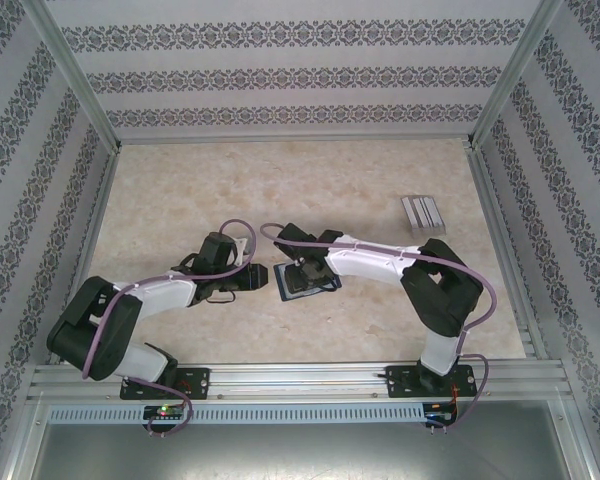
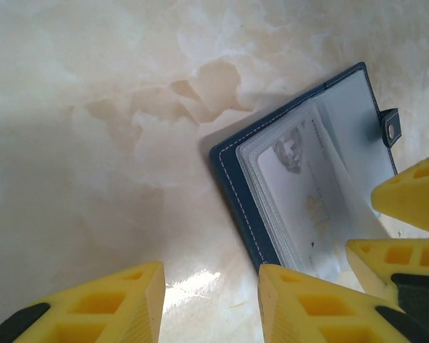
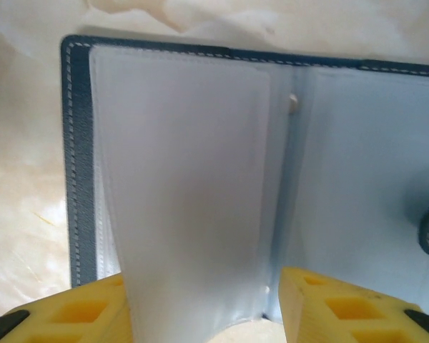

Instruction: Put the credit cards into the card holder

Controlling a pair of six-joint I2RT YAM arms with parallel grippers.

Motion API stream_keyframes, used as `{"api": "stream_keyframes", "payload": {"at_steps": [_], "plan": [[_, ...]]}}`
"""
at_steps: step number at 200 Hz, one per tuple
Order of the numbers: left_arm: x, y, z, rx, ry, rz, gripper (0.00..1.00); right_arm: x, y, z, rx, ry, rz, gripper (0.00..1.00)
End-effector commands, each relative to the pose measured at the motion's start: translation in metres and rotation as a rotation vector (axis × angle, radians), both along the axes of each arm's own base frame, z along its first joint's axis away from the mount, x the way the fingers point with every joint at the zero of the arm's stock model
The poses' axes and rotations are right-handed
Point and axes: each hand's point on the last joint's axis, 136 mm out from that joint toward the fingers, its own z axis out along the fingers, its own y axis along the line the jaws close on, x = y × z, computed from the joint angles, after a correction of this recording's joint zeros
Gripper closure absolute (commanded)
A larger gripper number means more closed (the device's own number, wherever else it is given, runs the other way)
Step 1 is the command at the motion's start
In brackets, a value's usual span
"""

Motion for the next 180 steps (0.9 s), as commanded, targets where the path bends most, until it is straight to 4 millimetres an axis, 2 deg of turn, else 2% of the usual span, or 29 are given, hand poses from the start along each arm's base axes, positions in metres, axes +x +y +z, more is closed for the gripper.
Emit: {"api": "stream_keyframes", "payload": {"at_steps": [1, 31, 85, 110, 131, 180], "plan": [[0.007, 0.001, 0.001, -0.006, 0.02, 0.019, 0.6, 0.005, -0.017, 0.004, -0.121, -0.039, -0.023, 0.5], [0.007, -0.002, -0.002, -0.015, 0.03, 0.01, 0.6, 0.006, -0.023, 0.01, -0.187, -0.074, -0.012, 0.53], [0.005, -0.001, -0.004, -0.006, 0.039, -0.001, 0.6, 0.004, -0.019, 0.003, -0.191, -0.057, -0.015, 0.56], [0.004, 0.0, -0.003, -0.01, 0.037, 0.002, 0.6, 0.005, -0.011, 0.017, -0.125, -0.097, -0.022, 0.54], [0.004, 0.001, -0.003, -0.004, 0.041, 0.009, 0.6, 0.008, -0.007, 0.028, -0.056, -0.113, -0.031, 0.48], [0.005, 0.001, -0.007, -0.002, 0.056, 0.013, 0.6, 0.007, 0.005, 0.012, -0.011, -0.063, -0.02, 0.47]]}}
